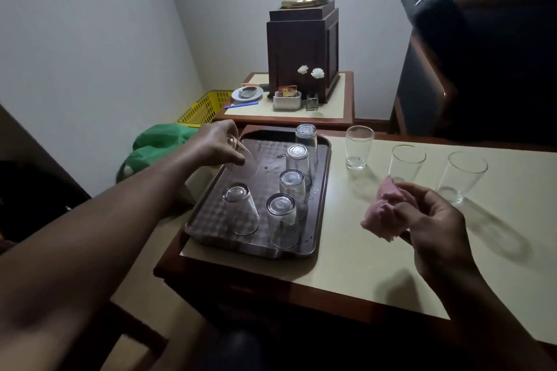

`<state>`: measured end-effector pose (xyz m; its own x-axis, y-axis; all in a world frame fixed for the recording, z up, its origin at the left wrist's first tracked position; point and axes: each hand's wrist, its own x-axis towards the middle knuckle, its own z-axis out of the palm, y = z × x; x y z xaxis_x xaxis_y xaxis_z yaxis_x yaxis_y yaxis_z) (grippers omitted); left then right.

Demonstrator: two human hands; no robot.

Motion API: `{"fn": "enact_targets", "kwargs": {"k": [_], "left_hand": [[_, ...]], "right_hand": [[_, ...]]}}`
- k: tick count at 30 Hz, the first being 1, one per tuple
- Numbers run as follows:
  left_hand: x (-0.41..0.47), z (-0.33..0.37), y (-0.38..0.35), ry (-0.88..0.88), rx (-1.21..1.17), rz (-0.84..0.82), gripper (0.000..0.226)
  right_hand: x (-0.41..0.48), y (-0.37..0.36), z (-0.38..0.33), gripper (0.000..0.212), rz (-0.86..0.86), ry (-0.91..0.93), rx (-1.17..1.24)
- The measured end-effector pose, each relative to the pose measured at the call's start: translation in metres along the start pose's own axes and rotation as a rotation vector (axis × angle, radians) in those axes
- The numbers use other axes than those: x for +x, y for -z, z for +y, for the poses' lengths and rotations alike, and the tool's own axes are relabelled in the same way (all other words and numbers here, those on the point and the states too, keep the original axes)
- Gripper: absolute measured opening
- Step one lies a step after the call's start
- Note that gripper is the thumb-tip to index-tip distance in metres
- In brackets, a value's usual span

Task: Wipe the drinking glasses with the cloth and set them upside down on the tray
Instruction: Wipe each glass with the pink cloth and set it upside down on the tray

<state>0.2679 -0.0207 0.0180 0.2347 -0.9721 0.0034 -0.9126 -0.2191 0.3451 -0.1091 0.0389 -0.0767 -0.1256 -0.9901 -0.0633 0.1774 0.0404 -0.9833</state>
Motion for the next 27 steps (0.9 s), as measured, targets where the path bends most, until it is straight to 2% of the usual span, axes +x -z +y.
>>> {"fn": "enact_targets", "kwargs": {"k": [9,13,18,19,21,24,27], "left_hand": [[0.019,0.013,-0.054,0.000,0.114,-0.191,0.059],[0.023,0.013,-0.064,0.008,0.075,-0.159,0.058],[0.018,0.012,-0.061,0.035,-0.072,-0.044,0.082],[0.016,0.013,-0.058,0.046,-0.088,0.008,0.081],[0.008,0.022,-0.052,0.010,-0.123,0.159,0.067],[-0.017,0.055,-0.051,-0.177,-0.229,0.394,0.044],[-0.046,0.110,-0.062,-0.391,-0.280,0.445,0.032]], "right_hand": [[-0.003,0.006,0.011,0.018,-0.014,0.054,-0.057],[-0.005,0.006,0.013,0.014,-0.030,0.063,-0.060],[-0.007,0.012,0.012,0.021,-0.020,0.024,-0.032],[-0.007,0.014,0.012,0.023,-0.016,0.015,-0.021],[-0.007,0.017,0.011,0.026,0.008,-0.005,0.023],[-0.006,0.025,0.007,0.032,0.030,-0.043,0.086],[-0.003,0.037,0.006,0.026,0.076,-0.049,0.091]]}}
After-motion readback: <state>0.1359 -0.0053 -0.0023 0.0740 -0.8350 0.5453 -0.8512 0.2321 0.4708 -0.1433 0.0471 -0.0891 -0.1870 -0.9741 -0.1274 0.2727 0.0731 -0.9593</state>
